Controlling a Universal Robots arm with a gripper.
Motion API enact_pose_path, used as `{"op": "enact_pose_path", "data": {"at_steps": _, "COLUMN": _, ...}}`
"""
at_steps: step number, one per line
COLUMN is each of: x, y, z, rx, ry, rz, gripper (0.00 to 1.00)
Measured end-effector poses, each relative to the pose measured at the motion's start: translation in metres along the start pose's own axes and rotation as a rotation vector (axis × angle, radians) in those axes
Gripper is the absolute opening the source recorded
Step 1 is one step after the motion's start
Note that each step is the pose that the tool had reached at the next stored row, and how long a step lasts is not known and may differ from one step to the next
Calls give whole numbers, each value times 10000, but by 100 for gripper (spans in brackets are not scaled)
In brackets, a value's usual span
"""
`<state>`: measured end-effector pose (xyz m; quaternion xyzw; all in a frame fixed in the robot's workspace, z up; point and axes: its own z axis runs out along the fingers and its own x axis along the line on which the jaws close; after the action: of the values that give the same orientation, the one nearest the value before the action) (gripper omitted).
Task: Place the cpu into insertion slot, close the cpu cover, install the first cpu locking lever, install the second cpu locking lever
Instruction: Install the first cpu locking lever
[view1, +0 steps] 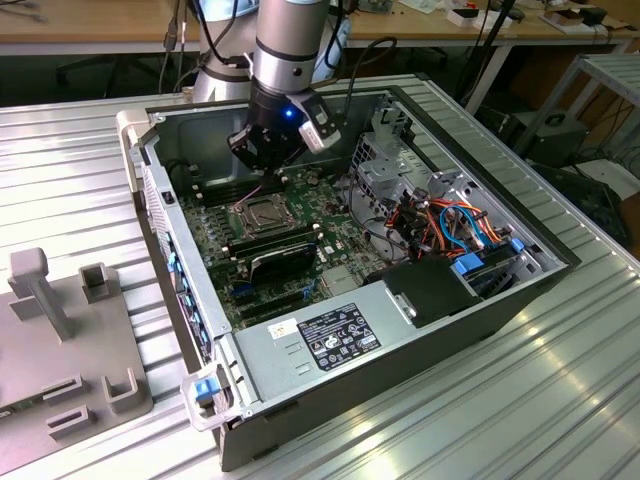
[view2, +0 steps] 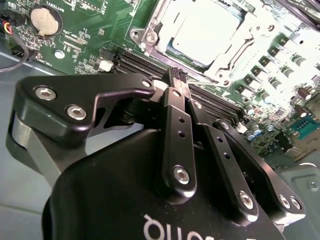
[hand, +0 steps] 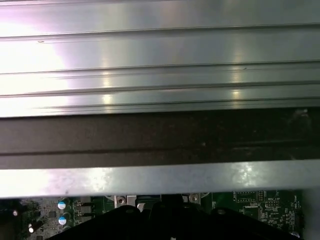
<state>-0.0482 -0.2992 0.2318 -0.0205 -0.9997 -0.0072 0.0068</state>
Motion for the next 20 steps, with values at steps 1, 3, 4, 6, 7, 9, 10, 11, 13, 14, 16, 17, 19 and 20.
{"op": "enact_pose_path", "data": {"at_steps": 1, "x": 10, "y": 0, "z": 1, "rx": 0, "ry": 0, "rz": -11, "gripper": 11}}
{"op": "enact_pose_path", "data": {"at_steps": 3, "x": 34, "y": -1, "z": 3, "rx": 0, "ry": 1, "rz": -31, "gripper": 11}}
{"op": "enact_pose_path", "data": {"at_steps": 4, "x": 40, "y": -2, "z": 4, "rx": 1, "ry": 1, "rz": -39, "gripper": 11}}
{"op": "enact_pose_path", "data": {"at_steps": 6, "x": 43, "y": -2, "z": 17, "rx": 2, "ry": 2, "rz": -68, "gripper": 11}}
{"op": "enact_pose_path", "data": {"at_steps": 7, "x": 43, "y": -2, "z": 24, "rx": 2, "ry": 2, "rz": -99, "gripper": 11}}
{"op": "enact_pose_path", "data": {"at_steps": 9, "x": 43, "y": -3, "z": 42, "rx": 4, "ry": 4, "rz": -194, "gripper": 11}}
{"op": "enact_pose_path", "data": {"at_steps": 10, "x": 42, "y": -2, "z": 46, "rx": 4, "ry": 4, "rz": -221, "gripper": 11}}
{"op": "enact_pose_path", "data": {"at_steps": 11, "x": 39, "y": -2, "z": 50, "rx": 4, "ry": 4, "rz": -236, "gripper": 11}}
{"op": "enact_pose_path", "data": {"at_steps": 13, "x": 30, "y": -2, "z": 55, "rx": 6, "ry": 6, "rz": -256, "gripper": 11}}
{"op": "enact_pose_path", "data": {"at_steps": 14, "x": 28, "y": -2, "z": 57, "rx": 5, "ry": 5, "rz": -259, "gripper": 11}}
{"op": "enact_pose_path", "data": {"at_steps": 16, "x": 28, "y": -2, "z": 62, "rx": 6, "ry": 5, "rz": -259, "gripper": 11}}
{"op": "enact_pose_path", "data": {"at_steps": 17, "x": 28, "y": -2, "z": 62, "rx": 6, "ry": 5, "rz": -261, "gripper": 11}}
{"op": "enact_pose_path", "data": {"at_steps": 19, "x": 27, "y": -2, "z": 64, "rx": 5, "ry": 4, "rz": -261, "gripper": 11}}
{"op": "enact_pose_path", "data": {"at_steps": 20, "x": 27, "y": -2, "z": 64, "rx": 5, "ry": 5, "rz": -260, "gripper": 11}}
